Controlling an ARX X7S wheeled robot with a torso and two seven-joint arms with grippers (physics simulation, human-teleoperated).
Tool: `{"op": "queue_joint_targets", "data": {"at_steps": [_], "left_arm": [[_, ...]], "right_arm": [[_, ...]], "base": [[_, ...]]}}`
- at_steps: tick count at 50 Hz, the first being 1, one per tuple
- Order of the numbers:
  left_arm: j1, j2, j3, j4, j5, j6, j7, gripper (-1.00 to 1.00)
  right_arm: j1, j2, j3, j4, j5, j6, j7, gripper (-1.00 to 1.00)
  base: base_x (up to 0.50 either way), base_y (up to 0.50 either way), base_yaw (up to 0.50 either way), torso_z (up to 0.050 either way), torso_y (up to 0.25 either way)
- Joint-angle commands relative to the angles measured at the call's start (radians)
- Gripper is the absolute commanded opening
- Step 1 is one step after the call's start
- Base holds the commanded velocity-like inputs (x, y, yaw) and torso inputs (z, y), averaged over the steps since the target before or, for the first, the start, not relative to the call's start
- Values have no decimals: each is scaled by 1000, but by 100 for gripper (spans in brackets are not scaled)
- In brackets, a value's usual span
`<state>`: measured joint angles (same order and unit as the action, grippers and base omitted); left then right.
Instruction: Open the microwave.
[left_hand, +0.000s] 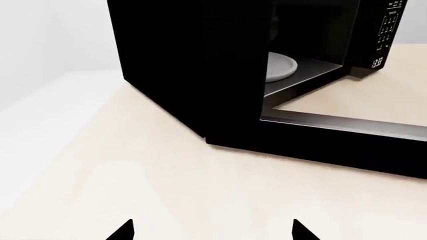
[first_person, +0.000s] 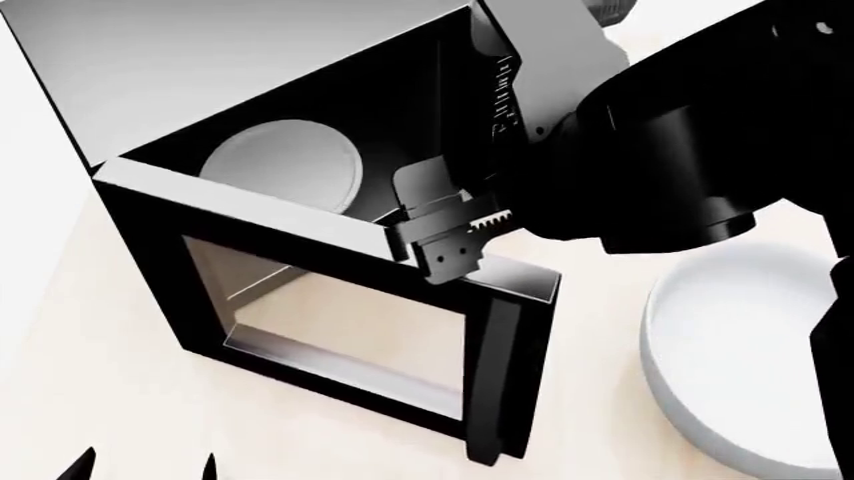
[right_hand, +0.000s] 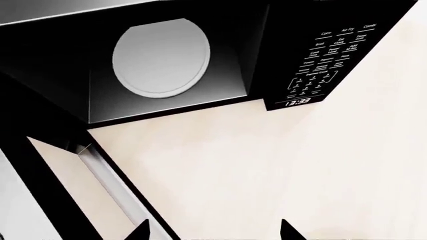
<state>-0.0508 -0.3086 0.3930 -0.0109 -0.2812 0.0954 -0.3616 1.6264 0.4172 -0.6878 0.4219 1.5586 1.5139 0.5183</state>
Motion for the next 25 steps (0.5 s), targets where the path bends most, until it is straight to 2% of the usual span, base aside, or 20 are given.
{"op": "queue_joint_targets", "data": {"at_steps": [1, 25], "left_arm": [[1, -1, 3, -5, -3, -5, -1, 100], [-6, -3, 9, -14, -7, -3, -3, 100]], "right_arm": [[-124, -12, -79, -38, 153, 3, 44, 100], [-198, 35, -110, -153, 380, -54, 209, 100]], "base": [[0, 3, 5, -11, -13], [1, 4, 5, -4, -9]]}}
